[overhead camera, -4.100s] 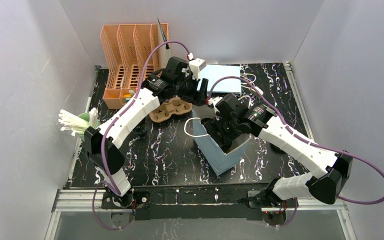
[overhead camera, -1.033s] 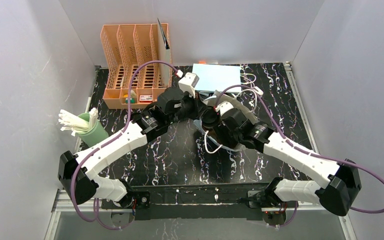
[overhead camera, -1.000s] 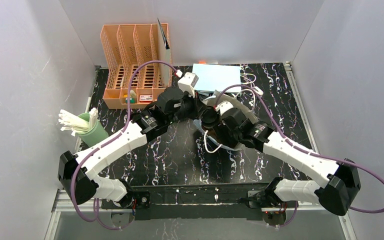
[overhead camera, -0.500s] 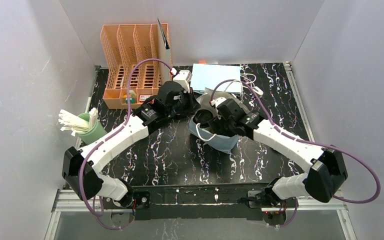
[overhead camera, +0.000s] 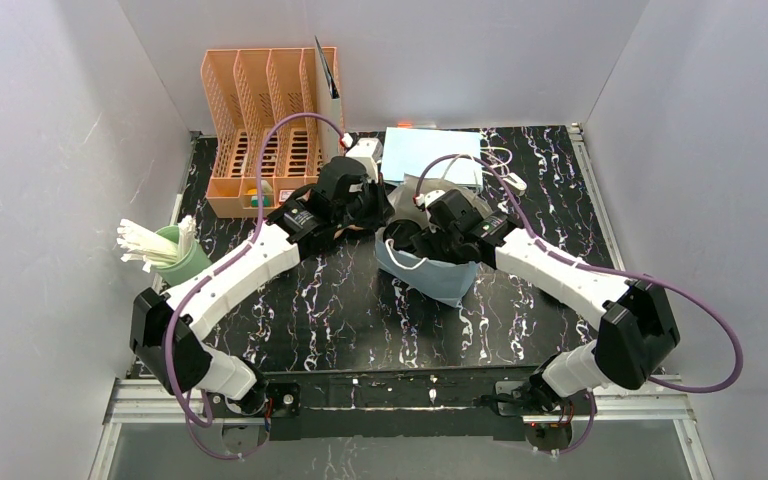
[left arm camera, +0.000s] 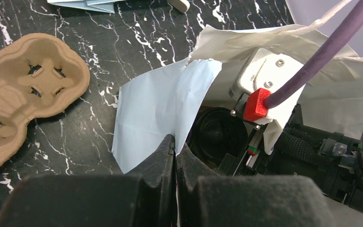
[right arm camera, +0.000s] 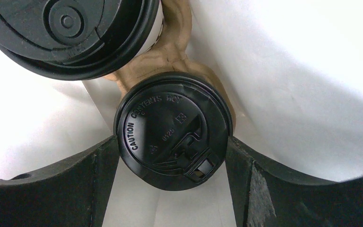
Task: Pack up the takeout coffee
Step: Place the coffee cup on the cup tray.
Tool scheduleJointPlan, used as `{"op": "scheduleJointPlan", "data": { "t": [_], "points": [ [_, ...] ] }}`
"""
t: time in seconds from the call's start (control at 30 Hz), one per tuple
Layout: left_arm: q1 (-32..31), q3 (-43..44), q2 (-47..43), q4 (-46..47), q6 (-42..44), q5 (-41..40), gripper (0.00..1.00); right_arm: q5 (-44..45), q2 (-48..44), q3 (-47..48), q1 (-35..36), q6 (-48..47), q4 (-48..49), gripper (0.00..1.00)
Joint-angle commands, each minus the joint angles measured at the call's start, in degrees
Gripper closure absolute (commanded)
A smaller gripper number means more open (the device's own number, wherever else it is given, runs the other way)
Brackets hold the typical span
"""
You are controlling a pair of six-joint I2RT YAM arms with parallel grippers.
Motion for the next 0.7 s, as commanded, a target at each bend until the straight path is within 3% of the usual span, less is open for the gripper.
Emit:
{"op": "scheduleJointPlan", "data": {
  "t": [0.0,0.67],
  "points": [
    [0.0,3.0,0.7,-4.0,2.2,-2.1,1.00,-10.6,5.3,-3.8,0.6,3.4,-3.7,0.79],
    [0.1,3.9,0.1,-5.1,6.7,-1.6,1.00,-14.8,9.1,-6.5,0.6,4.1,-3.0,0.77]
  ]
}}
